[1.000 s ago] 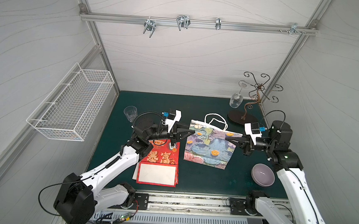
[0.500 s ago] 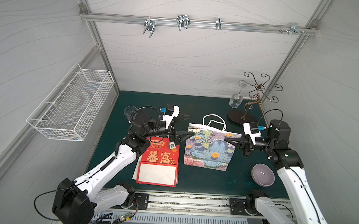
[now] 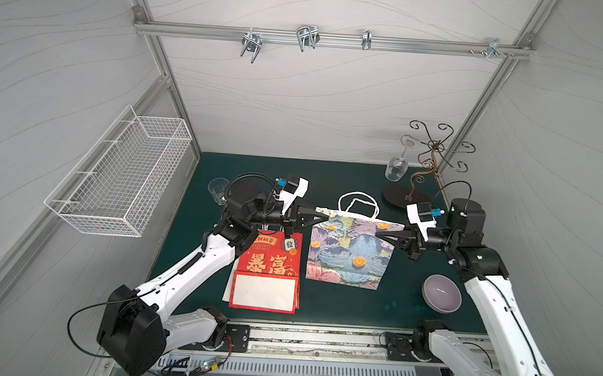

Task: Put away the paper bag
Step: Press the paper bag at the center of the board.

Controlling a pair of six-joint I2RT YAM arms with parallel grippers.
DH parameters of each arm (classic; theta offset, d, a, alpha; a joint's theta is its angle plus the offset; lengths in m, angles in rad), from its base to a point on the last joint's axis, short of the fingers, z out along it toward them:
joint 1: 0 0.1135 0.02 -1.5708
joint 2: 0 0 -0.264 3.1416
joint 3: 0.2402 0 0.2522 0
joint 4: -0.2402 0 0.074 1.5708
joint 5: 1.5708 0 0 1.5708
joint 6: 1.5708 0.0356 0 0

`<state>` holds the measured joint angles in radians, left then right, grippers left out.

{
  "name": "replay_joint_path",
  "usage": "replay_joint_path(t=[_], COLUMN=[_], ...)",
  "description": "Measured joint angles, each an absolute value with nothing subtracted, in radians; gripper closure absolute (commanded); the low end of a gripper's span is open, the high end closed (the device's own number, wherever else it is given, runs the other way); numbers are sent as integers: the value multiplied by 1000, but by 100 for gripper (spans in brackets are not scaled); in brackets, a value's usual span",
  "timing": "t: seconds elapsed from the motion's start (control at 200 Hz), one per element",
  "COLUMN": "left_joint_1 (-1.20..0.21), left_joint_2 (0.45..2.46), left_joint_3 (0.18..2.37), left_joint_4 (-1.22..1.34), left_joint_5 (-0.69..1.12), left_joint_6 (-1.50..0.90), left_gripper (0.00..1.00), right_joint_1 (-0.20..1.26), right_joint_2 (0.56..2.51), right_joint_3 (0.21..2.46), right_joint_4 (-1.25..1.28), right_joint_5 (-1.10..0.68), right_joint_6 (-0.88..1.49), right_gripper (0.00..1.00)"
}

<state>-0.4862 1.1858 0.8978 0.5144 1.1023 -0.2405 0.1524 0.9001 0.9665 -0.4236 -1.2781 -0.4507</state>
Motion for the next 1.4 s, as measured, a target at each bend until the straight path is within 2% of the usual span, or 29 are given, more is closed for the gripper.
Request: replay_joint_path(t=[0.065, 0.195, 0.295, 0.35, 0.485, 0.525, 0.57, 0.6, 0.655, 0.695, 0.755, 0.85, 1.066, 1.141, 1.191, 1.231, 1.286, 1.401], left_joint_1=[-486, -486, -486, -486, -486, -486, -486, -486, -486, -486, -486, -486, -484, -484, -484, -484, -484, -484], left_joint_2=[1186, 1186, 1186, 1186, 1185, 1185, 1185, 1185, 1185, 1185, 1188, 1204, 1222, 1222, 1220, 1219, 1218, 1218], left_joint_3=[898, 895, 894, 891, 884, 881, 878, 875, 862, 850, 836, 832, 824, 824, 823, 822, 817, 807], left_joint_4=[515, 514, 514, 514, 515, 516, 522, 524, 539, 552, 580, 641, 718, 722, 713, 702, 684, 641], left_joint_5=[1093, 1069, 1057, 1050, 1036, 1033, 1030, 1029, 1025, 1023, 1023, 1029, 1040, 1040, 1044, 1048, 1053, 1069], left_joint_6=[-242, -244, -247, -243, -239, -240, -244, -256, -273, -294, -333, -400, -461, -462, -456, -450, -442, -419], left_gripper=[100, 100, 100, 100, 100, 82, 68, 63, 62, 65, 76, 100, 100, 65, 54, 51, 54, 85], right_joint_1=[153, 153, 153, 153, 153, 153, 153, 153, 153, 153, 153, 153, 153, 153, 153, 153, 153, 153], right_joint_2=[899, 894, 893, 893, 894, 894, 895, 896, 896, 897, 900, 906, 915, 915, 915, 916, 917, 923], right_joint_3=[966, 966, 966, 966, 966, 966, 966, 966, 966, 966, 966, 966, 962, 962, 961, 961, 961, 961], right_joint_4=[-415, -379, -350, -332, -306, -300, -292, -283, -265, -253, -239, -224, -165, -150, -131, -113, -88, -54], right_joint_5=[-1276, -1279, -1280, -1280, -1277, -1276, -1276, -1277, -1279, -1281, -1283, -1283, -1280, -1279, -1278, -1277, -1276, -1275], right_joint_6=[-429, -382, -347, -330, -294, -287, -282, -278, -271, -266, -261, -257, -209, -193, -173, -160, -142, -117], right_gripper=[71, 89, 92, 100, 100, 100, 100, 100, 100, 100, 100, 100, 100, 100, 100, 100, 100, 100])
